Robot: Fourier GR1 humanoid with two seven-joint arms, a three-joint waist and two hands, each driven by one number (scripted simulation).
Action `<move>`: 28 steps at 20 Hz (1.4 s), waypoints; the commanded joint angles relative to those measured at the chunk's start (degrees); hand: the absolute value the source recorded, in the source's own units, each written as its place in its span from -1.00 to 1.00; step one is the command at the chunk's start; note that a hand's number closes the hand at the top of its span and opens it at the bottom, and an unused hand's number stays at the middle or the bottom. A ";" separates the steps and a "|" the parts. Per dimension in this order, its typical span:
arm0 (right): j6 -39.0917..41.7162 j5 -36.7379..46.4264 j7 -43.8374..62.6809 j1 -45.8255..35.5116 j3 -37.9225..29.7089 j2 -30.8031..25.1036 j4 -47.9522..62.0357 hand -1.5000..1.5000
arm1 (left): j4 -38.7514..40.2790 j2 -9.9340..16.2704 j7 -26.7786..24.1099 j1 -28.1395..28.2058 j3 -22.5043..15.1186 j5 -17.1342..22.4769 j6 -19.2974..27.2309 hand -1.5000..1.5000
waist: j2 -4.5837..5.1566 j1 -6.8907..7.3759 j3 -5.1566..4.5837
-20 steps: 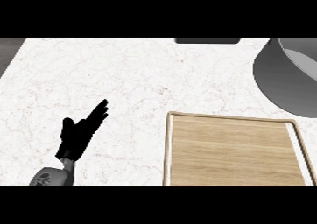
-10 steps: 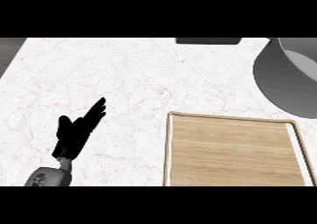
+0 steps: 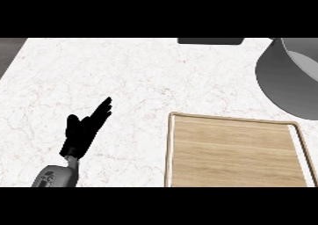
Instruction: Pick the pear from the tray and place it in the pot
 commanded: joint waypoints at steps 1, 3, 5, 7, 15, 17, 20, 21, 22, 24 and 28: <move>-5.78 5.57 0.63 -2.66 4.27 4.65 2.70 1.00 | -2.91 0.67 -0.18 2.77 -0.58 1.04 -2.37 0.00 | 0.19 0.91 0.11; -3.51 7.51 5.47 -9.41 5.59 3.85 4.60 1.00 | 0.02 -0.51 -0.39 -0.16 -0.13 -0.96 0.19 0.00 | 0.36 0.85 0.07; -6.90 11.50 6.12 -9.21 8.79 5.23 4.79 1.00 | 1.55 1.27 -1.94 -0.15 0.87 -0.35 -1.85 0.00 | 0.51 1.13 0.06; -10.47 15.92 9.98 -10.13 11.99 5.60 5.60 1.00 | 0.15 -0.48 -0.39 -0.24 -0.55 -0.52 -1.08 0.00 | 0.65 1.69 0.06; -4.93 25.13 18.76 -13.89 19.40 9.39 15.02 1.00 | 1.11 -0.20 -1.31 -0.99 -0.07 -0.61 -1.75 0.00 | 1.39 2.82 0.14; 0.28 25.95 23.20 -14.61 20.29 10.06 17.70 1.00 | -0.17 2.21 -1.42 -0.64 1.48 0.83 -3.81 0.00 | 1.16 2.99 0.10; 2.66 25.96 30.82 -17.77 20.06 15.23 20.09 -1.00 | 0.57 0.19 -0.75 -0.50 0.58 -0.24 -1.88 0.00 | 0.88 2.49 0.10; 3.35 26.36 28.22 -17.08 20.29 13.74 20.99 -1.00 | 1.99 0.01 -3.34 -0.15 0.02 -0.89 -2.43 0.00 | 1.31 2.68 0.16; 3.51 25.54 26.13 -18.13 19.24 12.09 21.08 -1.00 | 1.65 -0.81 -2.70 -1.00 -0.38 -1.01 -1.97 0.00 | 1.56 3.00 0.25; -0.98 21.95 23.32 -16.87 15.62 15.15 20.01 -1.00 | -0.27 -0.31 -0.33 -0.12 0.02 -0.37 -1.98 0.00 | 1.12 2.34 0.30; -6.33 12.54 19.30 -20.05 6.10 15.15 16.54 -1.00 | 0.74 -0.49 -1.31 -0.47 0.55 -0.53 -1.47 0.00 | 0.91 1.70 0.37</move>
